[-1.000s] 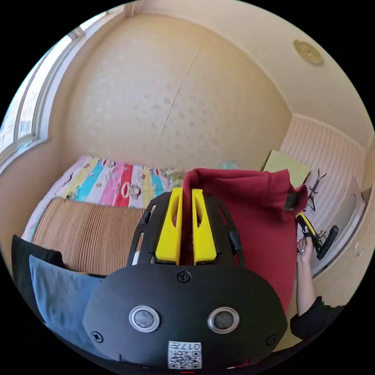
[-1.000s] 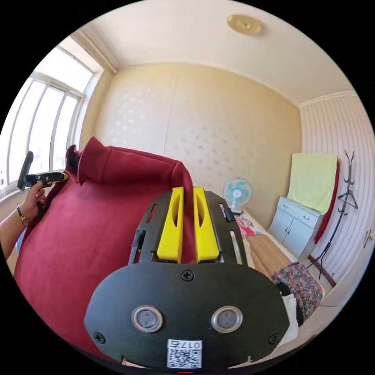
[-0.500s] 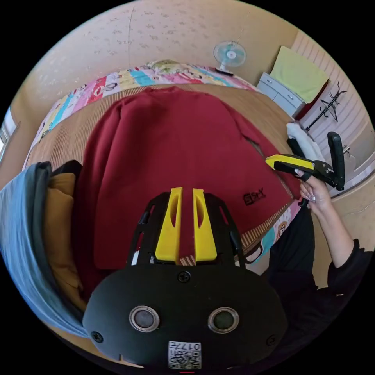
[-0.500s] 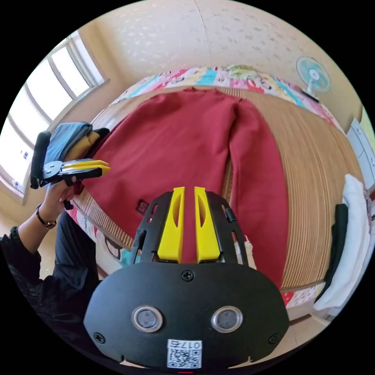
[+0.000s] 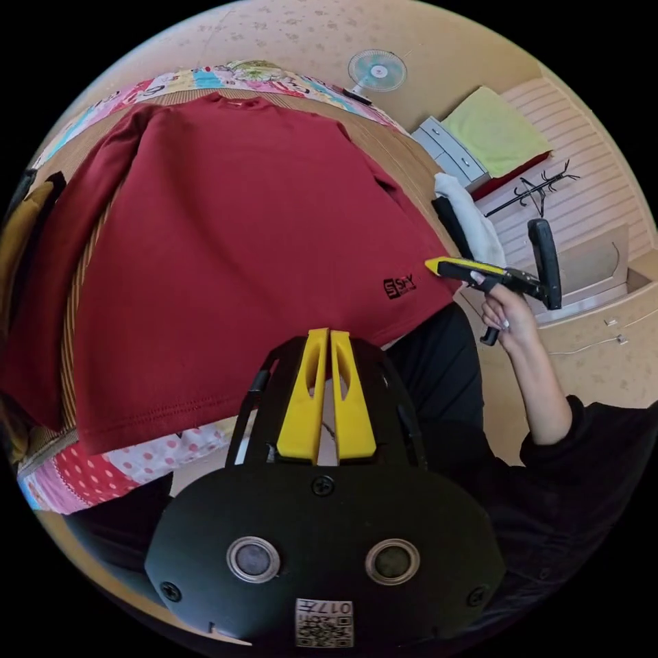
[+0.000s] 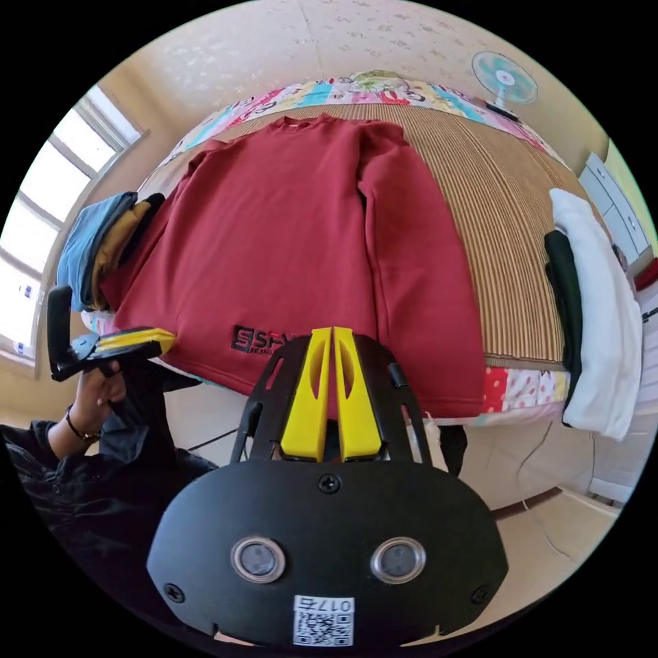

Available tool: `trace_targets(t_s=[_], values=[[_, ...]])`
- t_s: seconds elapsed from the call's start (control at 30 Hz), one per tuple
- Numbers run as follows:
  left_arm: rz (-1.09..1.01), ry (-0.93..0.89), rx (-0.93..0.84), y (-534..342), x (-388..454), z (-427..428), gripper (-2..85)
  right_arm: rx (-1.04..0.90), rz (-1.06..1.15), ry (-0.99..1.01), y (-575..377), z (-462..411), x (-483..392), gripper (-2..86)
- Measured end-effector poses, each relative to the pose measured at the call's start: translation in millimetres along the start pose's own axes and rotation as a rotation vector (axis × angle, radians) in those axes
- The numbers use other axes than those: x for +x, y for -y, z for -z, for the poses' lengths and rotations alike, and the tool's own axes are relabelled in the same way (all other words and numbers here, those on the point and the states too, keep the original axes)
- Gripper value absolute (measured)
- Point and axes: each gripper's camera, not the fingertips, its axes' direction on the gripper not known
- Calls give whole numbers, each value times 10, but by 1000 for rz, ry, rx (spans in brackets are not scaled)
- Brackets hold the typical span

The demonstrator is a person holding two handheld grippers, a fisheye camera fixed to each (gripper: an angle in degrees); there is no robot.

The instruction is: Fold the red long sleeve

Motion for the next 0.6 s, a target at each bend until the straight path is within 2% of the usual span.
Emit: trace_targets(t_s=[0.07,0.17,0.2,0.27,0.33,0.4,0.47,0.5,0.53,0.6], values=[[17,-4,23,-106,-59,170,-10,111,-105,-108,-27,153,269,45],[76,48,136,-335,-259,571,-10,-20,-182,-149,29,-126,554,68],[101,62,165,-403,-360,715,-10,-116,-155,-124,34,-375,618,74],[124,58,174,-456,-506,883,-10,-115,75,-198,10,-496,398,62],[125,47,161,-479,-613,1029,-10,-204,253,-291,79,-533,247,47],[132,98,201,-577,-688,1299,-9,-260,253,-454,211,-519,407,41],[147,136,227,-652,-745,1490,-9,-180,55,-642,381,-328,1032,35],[163,159,246,-706,-792,1607,-8,-149,-23,-647,402,-248,1218,34],[170,169,256,-732,-816,1660,-7,-94,-185,-594,406,-64,1555,31],[204,206,278,-810,-932,1825,1,0,-361,-442,323,215,1818,24]])
